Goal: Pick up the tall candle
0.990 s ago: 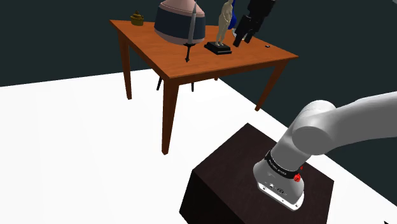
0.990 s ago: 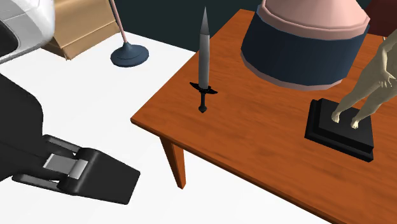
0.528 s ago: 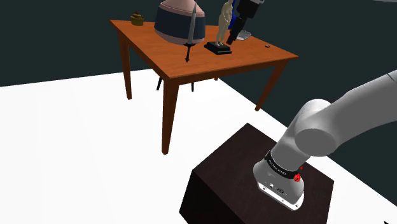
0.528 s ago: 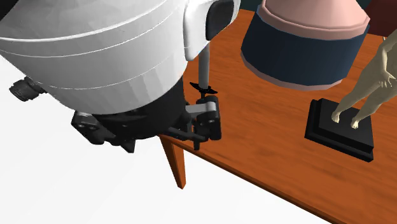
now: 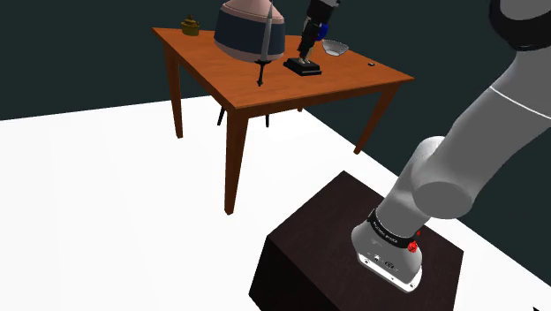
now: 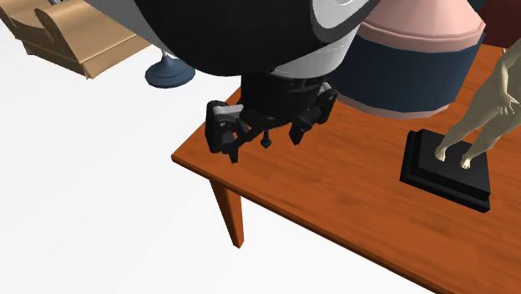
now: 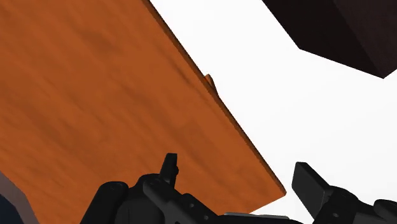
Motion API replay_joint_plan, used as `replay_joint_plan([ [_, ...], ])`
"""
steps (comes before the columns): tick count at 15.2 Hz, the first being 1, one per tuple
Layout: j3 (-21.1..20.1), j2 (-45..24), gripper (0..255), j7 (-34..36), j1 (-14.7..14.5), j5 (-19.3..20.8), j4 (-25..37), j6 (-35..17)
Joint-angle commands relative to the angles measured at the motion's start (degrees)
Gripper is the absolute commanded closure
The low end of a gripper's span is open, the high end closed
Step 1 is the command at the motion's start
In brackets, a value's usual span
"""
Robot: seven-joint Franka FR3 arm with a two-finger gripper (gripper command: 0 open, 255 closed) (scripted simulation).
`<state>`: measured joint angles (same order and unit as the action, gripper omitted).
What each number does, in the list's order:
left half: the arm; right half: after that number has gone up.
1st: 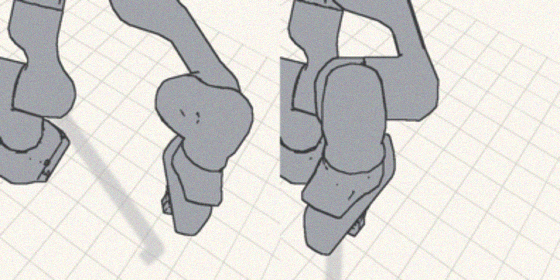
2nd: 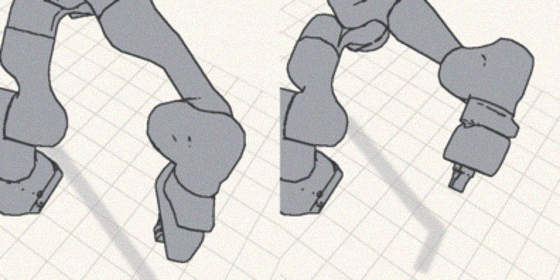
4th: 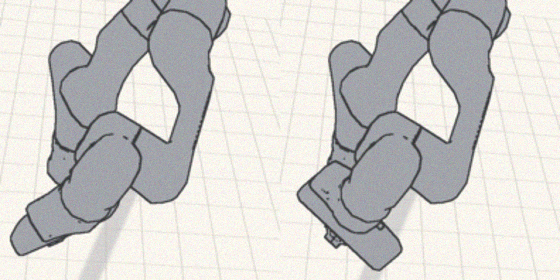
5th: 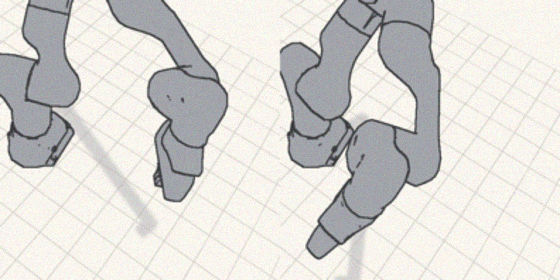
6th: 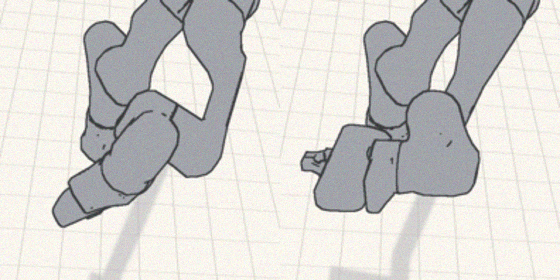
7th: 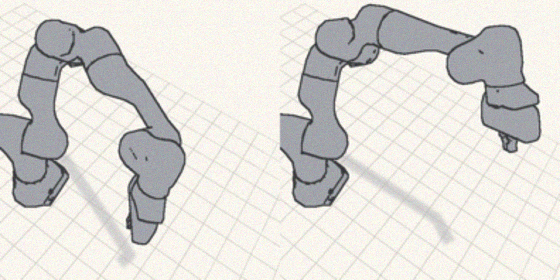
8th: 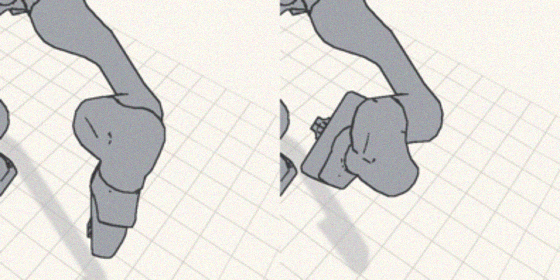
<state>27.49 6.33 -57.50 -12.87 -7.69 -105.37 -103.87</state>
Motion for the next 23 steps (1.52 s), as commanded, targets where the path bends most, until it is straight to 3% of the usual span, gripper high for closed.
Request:
replay_joint_plan([
  [1, 1.6, -6.7, 0, -7.6, -0.2, -4.2, 6.4, 2.1],
  [6, 1.2, -23.0, 0, -22.3, 3.7, -13.5, 24.2, 9.8],
  [9, -1.1, -33.1, 0, -28.4, 7.7, -17.6, 37.8, 16.0],
  [10, -1.5, -34.4, 0, -28.9, 8.3, -18.0, 39.7, 16.8],
  [19, -1.5, -33.3, 0, -30.5, 6.8, -17.7, 32.1, 10.6],
  [20, -1.5, -33.3, 255, -30.5, 6.8, -17.6, 32.0, 10.5],
  [23, -1.5, -33.2, 255, -30.5, 6.8, -17.6, 31.9, 10.5],
])
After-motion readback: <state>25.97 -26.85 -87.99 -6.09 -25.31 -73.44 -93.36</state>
